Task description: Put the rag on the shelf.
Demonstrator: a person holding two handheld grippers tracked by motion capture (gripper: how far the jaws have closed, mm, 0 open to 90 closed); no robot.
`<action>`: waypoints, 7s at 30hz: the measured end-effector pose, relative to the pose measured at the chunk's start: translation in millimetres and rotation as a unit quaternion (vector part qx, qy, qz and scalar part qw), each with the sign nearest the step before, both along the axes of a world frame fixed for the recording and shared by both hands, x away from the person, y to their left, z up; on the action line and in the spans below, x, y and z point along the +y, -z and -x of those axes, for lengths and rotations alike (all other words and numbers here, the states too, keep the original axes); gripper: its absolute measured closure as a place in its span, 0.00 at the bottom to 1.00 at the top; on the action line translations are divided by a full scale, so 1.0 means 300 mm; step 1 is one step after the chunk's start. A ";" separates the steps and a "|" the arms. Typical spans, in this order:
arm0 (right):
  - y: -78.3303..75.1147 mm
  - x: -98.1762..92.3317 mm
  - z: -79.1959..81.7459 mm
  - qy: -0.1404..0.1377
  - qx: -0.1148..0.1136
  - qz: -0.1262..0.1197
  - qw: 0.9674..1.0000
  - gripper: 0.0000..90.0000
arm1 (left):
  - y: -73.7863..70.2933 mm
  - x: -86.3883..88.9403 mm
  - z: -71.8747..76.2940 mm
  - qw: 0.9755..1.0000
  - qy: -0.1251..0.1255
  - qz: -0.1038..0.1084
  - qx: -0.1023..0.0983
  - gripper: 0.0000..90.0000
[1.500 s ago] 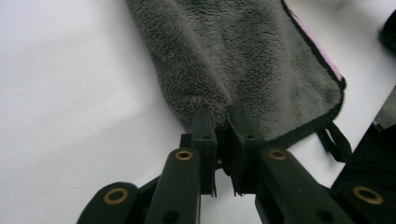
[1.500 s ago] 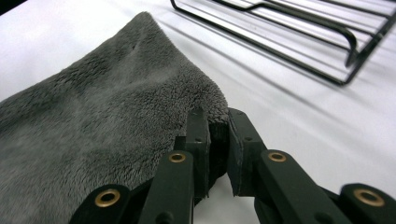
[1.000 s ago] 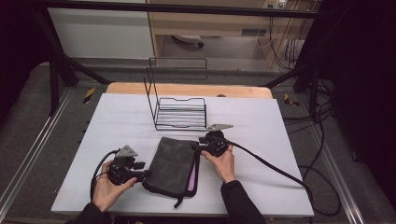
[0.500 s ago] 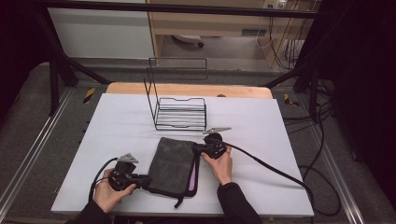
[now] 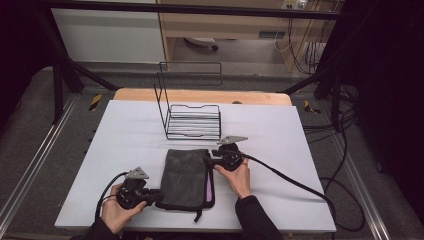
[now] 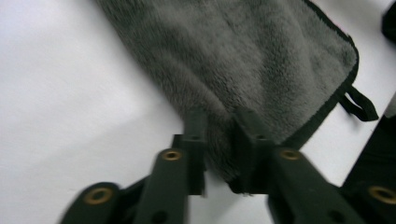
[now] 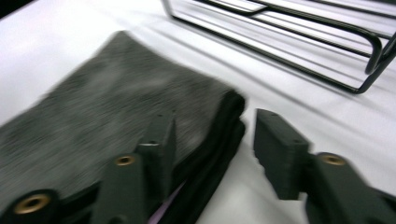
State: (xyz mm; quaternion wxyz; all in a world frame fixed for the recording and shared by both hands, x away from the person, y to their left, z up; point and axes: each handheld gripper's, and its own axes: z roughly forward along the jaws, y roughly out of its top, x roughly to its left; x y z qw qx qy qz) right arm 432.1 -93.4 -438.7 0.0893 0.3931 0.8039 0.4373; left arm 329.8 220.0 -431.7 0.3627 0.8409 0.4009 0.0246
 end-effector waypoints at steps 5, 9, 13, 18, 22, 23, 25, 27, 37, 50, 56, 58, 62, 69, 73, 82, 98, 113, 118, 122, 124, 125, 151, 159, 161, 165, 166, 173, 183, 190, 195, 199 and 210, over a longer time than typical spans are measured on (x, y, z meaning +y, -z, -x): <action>-0.041 -0.025 0.135 -0.029 -0.010 -0.002 1.000 0.47 | -0.020 0.021 -0.025 0.999 -0.013 -0.002 -0.032 0.57; -0.033 -0.017 0.239 -0.054 0.009 -0.012 0.998 0.57 | -0.045 0.036 -0.063 0.999 -0.021 0.011 -0.049 0.43; 0.000 0.000 0.299 -0.069 0.033 -0.012 0.997 0.65 | -0.054 0.034 -0.094 0.998 -0.036 0.017 -0.056 0.30; 0.036 0.013 0.319 -0.070 0.053 -0.004 0.996 0.72 | -0.021 0.036 -0.100 0.998 -0.035 0.015 -0.047 0.23; 0.036 0.015 0.327 -0.067 0.049 -0.011 0.996 0.88 | -0.013 0.043 -0.098 0.998 -0.040 0.011 -0.051 0.23; 0.032 0.015 0.328 -0.067 0.050 -0.014 0.996 0.93 | -0.013 0.043 -0.096 0.998 -0.040 0.009 -0.054 0.23; 0.021 0.010 0.329 -0.067 0.048 -0.018 0.996 0.98 | -0.015 0.047 -0.095 0.997 -0.042 0.007 -0.058 0.24; 0.008 0.002 0.328 -0.067 0.050 -0.020 0.996 0.99 | -0.015 0.053 -0.095 0.997 -0.044 0.011 -0.056 0.25; 0.000 -0.067 0.305 -0.028 0.056 0.016 0.998 0.95 | -0.017 0.066 -0.089 0.997 -0.042 0.016 -0.058 0.25; -0.003 -0.114 0.259 -0.023 -0.022 0.000 1.000 0.34 | -0.030 0.065 -0.117 0.998 -0.020 0.020 -0.049 0.10; -0.014 -0.152 0.223 -0.027 -0.025 -0.022 0.999 0.17 | -0.057 0.047 -0.148 0.997 -0.018 0.016 -0.071 0.07; -0.015 -0.162 0.216 -0.027 -0.027 -0.021 0.999 0.12 | -0.065 0.041 -0.167 0.997 -0.024 0.014 -0.073 0.07; -0.010 -0.179 0.211 -0.017 -0.022 -0.030 0.999 0.09 | -0.079 0.022 -0.208 0.997 -0.032 0.010 -0.076 0.07; -0.003 -0.191 0.217 -0.008 -0.020 -0.025 0.999 0.05 | -0.089 -0.013 -0.283 0.996 -0.048 0.007 -0.072 0.11; 0.001 -0.189 0.221 -0.010 -0.019 -0.021 1.000 0.05 | -0.083 -0.037 -0.321 0.996 -0.060 0.005 -0.071 0.13; 0.003 -0.188 0.224 -0.011 -0.015 -0.019 1.000 0.04 | -0.033 -0.076 -0.387 0.995 -0.081 0.003 -0.060 0.26; 0.010 -0.183 0.223 -0.013 -0.009 -0.018 1.000 0.04 | 0.036 -0.093 -0.416 0.997 -0.076 0.000 -0.013 0.61; -0.025 -0.168 0.181 0.009 -0.016 -0.040 0.999 0.02 | 0.044 -0.099 -0.407 0.997 -0.077 0.015 0.003 0.83; -0.043 -0.127 0.130 0.023 -0.019 -0.037 0.999 0.02 | 0.045 -0.101 -0.404 0.997 -0.075 0.011 -0.003 0.83; -0.035 -0.083 0.069 0.035 -0.012 -0.033 0.999 0.05 | 0.047 -0.103 -0.399 0.997 -0.073 0.010 -0.011 0.83; -0.023 -0.063 0.032 0.044 -0.004 -0.029 0.999 0.08 | 0.047 -0.104 -0.398 0.997 -0.070 0.007 -0.015 0.83; -0.017 -0.053 0.014 0.047 -0.001 -0.027 0.999 0.10 | 0.047 -0.105 -0.398 0.997 -0.070 0.007 -0.016 0.83; 0.048 0.037 -0.089 0.028 0.085 -0.012 0.996 0.74 | 0.055 -0.100 -0.394 0.998 -0.062 0.010 -0.029 0.80; 0.044 0.032 -0.100 0.024 0.114 -0.026 0.993 0.86 | 0.055 -0.096 -0.396 0.998 -0.060 0.014 -0.027 0.81; 0.042 0.030 -0.103 0.022 0.115 -0.027 0.993 0.87 | 0.055 -0.094 -0.396 0.998 -0.061 0.017 -0.025 0.82; 0.038 0.029 -0.101 0.022 0.112 -0.027 0.993 0.88 | 0.053 -0.085 -0.400 0.997 -0.064 0.030 -0.015 0.86; 0.036 0.029 -0.100 0.022 0.112 -0.028 0.993 0.89 | 0.051 -0.082 -0.400 0.997 -0.063 0.032 -0.015 0.86; 0.010 0.024 -0.083 0.023 0.096 -0.034 0.995 0.89 | 0.013 -0.061 -0.386 0.996 -0.060 0.060 -0.031 0.88; -0.057 0.016 -0.025 0.018 0.045 -0.062 0.997 0.89 | -0.057 -0.045 -0.334 0.992 -0.056 0.080 -0.076 0.88; -0.091 0.011 0.012 0.014 0.021 -0.074 0.997 0.89 | -0.089 -0.051 -0.299 0.991 -0.055 0.076 -0.098 0.88; -0.102 0.008 0.030 0.014 0.010 -0.072 0.997 0.89 | -0.098 -0.060 -0.284 0.990 -0.055 0.072 -0.108 0.88; -0.110 0.005 0.043 0.015 -0.002 -0.072 0.997 0.89 | -0.107 -0.064 -0.272 0.989 -0.057 0.072 -0.118 0.88; -0.151 -0.008 0.107 0.017 -0.059 -0.087 0.994 0.89 | -0.159 -0.064 -0.209 0.981 -0.052 0.094 -0.163 0.88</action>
